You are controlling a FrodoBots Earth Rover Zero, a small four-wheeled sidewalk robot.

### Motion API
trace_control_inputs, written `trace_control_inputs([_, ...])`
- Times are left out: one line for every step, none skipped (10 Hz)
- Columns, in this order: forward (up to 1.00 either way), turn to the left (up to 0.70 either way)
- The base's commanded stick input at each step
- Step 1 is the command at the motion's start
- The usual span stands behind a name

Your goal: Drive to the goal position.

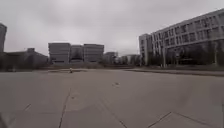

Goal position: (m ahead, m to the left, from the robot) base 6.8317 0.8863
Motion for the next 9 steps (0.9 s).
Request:
trace_control_inputs([0.70,0.00])
trace_control_inputs([0.70,0.00])
trace_control_inputs([0.70,0.00])
trace_control_inputs([0.70,0.00])
trace_control_inputs([0.70,0.00])
trace_control_inputs([0.70,0.00])
trace_control_inputs([0.70,0.00])
trace_control_inputs([0.70,0.00])
trace_control_inputs([0.70,0.00])
